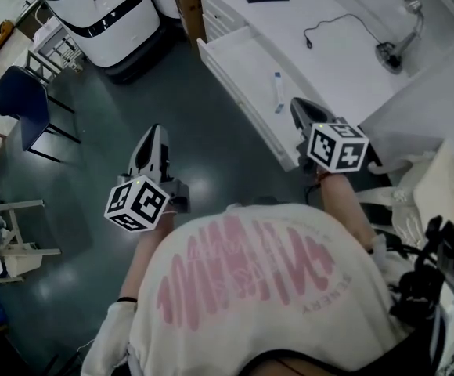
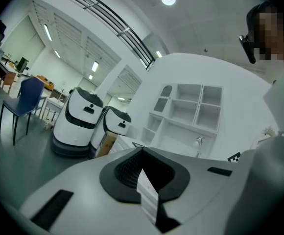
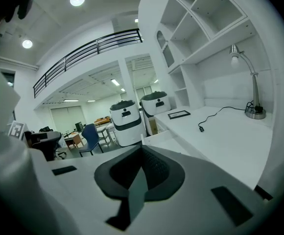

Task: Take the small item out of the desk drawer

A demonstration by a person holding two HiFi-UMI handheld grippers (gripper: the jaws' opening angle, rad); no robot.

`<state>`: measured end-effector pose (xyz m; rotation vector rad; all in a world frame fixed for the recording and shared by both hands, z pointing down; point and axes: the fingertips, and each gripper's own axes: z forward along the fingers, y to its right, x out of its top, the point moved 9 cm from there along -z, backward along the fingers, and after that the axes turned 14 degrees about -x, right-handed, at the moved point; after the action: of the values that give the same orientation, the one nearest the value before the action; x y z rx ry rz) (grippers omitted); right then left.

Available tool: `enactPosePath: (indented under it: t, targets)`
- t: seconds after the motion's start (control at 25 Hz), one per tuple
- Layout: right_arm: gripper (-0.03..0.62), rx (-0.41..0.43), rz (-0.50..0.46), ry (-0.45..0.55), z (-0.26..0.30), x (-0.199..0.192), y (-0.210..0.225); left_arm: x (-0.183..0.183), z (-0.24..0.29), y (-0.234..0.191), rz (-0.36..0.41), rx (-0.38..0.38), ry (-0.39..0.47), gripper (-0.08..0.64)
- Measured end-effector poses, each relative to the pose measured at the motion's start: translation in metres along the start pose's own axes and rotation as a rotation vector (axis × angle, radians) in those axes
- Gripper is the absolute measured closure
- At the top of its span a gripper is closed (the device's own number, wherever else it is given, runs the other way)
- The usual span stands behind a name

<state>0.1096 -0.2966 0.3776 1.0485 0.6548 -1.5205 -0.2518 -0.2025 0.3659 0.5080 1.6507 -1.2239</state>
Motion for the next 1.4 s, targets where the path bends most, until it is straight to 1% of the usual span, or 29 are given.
enactPosePath:
  t: [0.12, 0.28, 0.48, 0.6, 0.68, 0.84, 1.0, 1.04, 1.08, 1.12, 1.2, 1.4]
  targets:
    - [0.575, -0.019, -0.004, -0.033, 0.021, -0.003, 0.001, 0.003, 0.008, -0.019, -0.011, 0.016, -0.003, 0.531]
    - [0.575, -0.056, -0.012, -0.087, 0.051, -0.012, 0.008, -0.001, 0.013, -0.042, -0.024, 0.042, -0.039, 0.531]
    - [0.575, -0.114, -0.028, -0.169, 0.092, -0.027, 0.021, -0.01, 0.012, -0.073, -0.07, 0.113, -0.053, 0.531]
    - [0.574, -0.147, -0.032, -0.22, 0.116, -0.03, 0.032, -0.007, 0.018, -0.089, -0.079, 0.148, -0.05, 0.531]
    - [0.575, -0.174, -0.011, -0.256, 0.132, -0.033, 0.039, -0.004, 0.022, -0.1, -0.077, 0.165, -0.051, 0.531]
    - [0.574, -0.209, 0.064, -0.324, 0.165, -0.041, 0.051, 0.0, 0.032, -0.124, -0.084, 0.204, -0.069, 0.531]
    - [0.569, -0.23, 0.082, -0.366, 0.197, -0.046, 0.064, 0.004, 0.056, -0.144, -0.101, 0.216, -0.078, 0.531]
    - [0.538, -0.237, 0.086, -0.373, 0.207, -0.048, 0.069, 0.005, 0.064, -0.149, -0.1, 0.215, -0.079, 0.531]
    - [0.43, -0.238, 0.09, -0.384, 0.218, -0.05, 0.074, 0.006, 0.072, -0.154, -0.1, 0.217, -0.078, 0.531]
    - [0.373, -0.236, 0.092, -0.403, 0.227, -0.053, 0.077, 0.007, 0.079, -0.159, -0.101, 0.22, -0.077, 0.531]
    - [0.367, -0.238, 0.085, -0.449, 0.239, -0.06, 0.079, 0.01, 0.085, -0.167, -0.107, 0.227, -0.075, 0.531]
    - [0.367, -0.269, 0.029, -0.565, 0.251, -0.079, 0.082, 0.015, 0.09, -0.176, -0.118, 0.229, -0.09, 0.531]
